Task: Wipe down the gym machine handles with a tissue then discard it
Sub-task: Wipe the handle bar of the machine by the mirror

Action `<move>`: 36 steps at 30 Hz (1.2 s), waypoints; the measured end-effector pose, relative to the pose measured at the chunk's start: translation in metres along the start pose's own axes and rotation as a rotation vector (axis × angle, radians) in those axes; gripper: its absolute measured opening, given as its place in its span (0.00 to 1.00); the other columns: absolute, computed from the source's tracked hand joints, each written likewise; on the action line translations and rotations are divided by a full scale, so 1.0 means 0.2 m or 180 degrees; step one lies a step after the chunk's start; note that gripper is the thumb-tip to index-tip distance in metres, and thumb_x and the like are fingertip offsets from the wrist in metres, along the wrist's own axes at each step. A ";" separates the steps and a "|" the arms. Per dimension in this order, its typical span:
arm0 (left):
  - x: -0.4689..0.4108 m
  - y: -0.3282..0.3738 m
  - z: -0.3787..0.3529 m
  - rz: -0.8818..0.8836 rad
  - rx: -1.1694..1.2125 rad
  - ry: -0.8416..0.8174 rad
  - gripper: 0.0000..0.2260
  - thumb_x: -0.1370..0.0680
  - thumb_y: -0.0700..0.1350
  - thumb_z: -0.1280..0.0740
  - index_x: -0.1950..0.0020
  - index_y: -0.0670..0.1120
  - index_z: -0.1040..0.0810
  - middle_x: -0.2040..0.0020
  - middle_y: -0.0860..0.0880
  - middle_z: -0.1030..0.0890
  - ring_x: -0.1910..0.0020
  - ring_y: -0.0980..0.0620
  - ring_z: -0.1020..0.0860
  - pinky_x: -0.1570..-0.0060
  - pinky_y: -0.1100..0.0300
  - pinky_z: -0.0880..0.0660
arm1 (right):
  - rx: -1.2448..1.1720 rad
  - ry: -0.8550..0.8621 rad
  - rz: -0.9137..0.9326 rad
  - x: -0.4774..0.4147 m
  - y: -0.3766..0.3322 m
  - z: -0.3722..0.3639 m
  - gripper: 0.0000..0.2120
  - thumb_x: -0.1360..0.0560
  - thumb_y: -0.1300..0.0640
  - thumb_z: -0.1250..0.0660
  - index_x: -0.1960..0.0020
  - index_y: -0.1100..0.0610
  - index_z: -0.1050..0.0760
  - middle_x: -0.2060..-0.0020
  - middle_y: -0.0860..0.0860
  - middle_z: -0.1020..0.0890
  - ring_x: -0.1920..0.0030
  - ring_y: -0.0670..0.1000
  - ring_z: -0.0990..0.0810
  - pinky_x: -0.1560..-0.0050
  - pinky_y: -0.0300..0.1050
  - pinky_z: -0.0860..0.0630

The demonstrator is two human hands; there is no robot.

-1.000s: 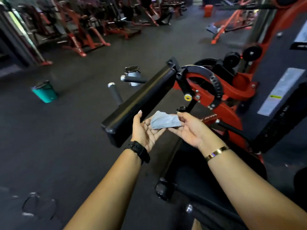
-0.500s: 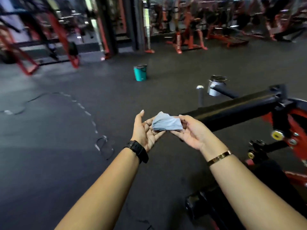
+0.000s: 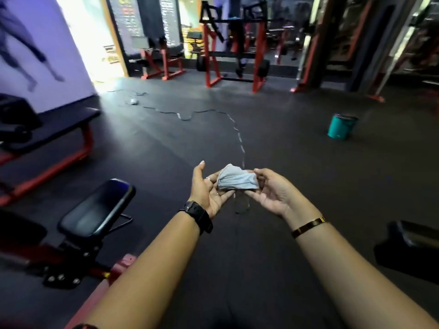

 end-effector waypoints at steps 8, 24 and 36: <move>-0.01 0.50 0.55 -0.0571 0.0238 0.0533 0.28 0.20 0.61 0.47 0.44 0.39 0.21 0.46 0.40 0.17 0.46 0.45 0.20 0.47 0.53 0.23 | 0.0338 -0.0628 -0.0370 -0.37 0.25 -0.67 0.10 0.21 0.61 0.42 0.53 0.64 0.23 0.64 0.56 0.17 0.63 0.51 0.17 0.66 0.43 0.19; 0.39 1.06 1.31 -0.1563 0.0806 0.1714 0.30 0.20 0.62 0.48 0.40 0.38 0.22 0.47 0.39 0.18 0.49 0.45 0.19 0.53 0.54 0.20 | 0.0930 -0.1901 -0.1208 -0.56 0.79 -1.70 0.11 0.20 0.60 0.43 0.52 0.63 0.23 0.57 0.57 0.20 0.56 0.52 0.21 0.66 0.41 0.19; 0.63 1.21 1.73 -0.2413 0.1463 0.2817 0.28 0.21 0.62 0.47 0.45 0.38 0.21 0.53 0.39 0.16 0.52 0.45 0.19 0.52 0.53 0.23 | 0.1431 -0.2905 -0.2286 -0.63 1.23 -2.29 0.11 0.20 0.62 0.44 0.50 0.66 0.24 0.58 0.58 0.20 0.59 0.53 0.20 0.68 0.44 0.18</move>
Point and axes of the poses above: each hand's wrist, its own x-axis away from the middle knuckle, its own z-axis out of the back of the hand, y = z × x, the point moved 4 cm from there along -x, towards the middle knuckle
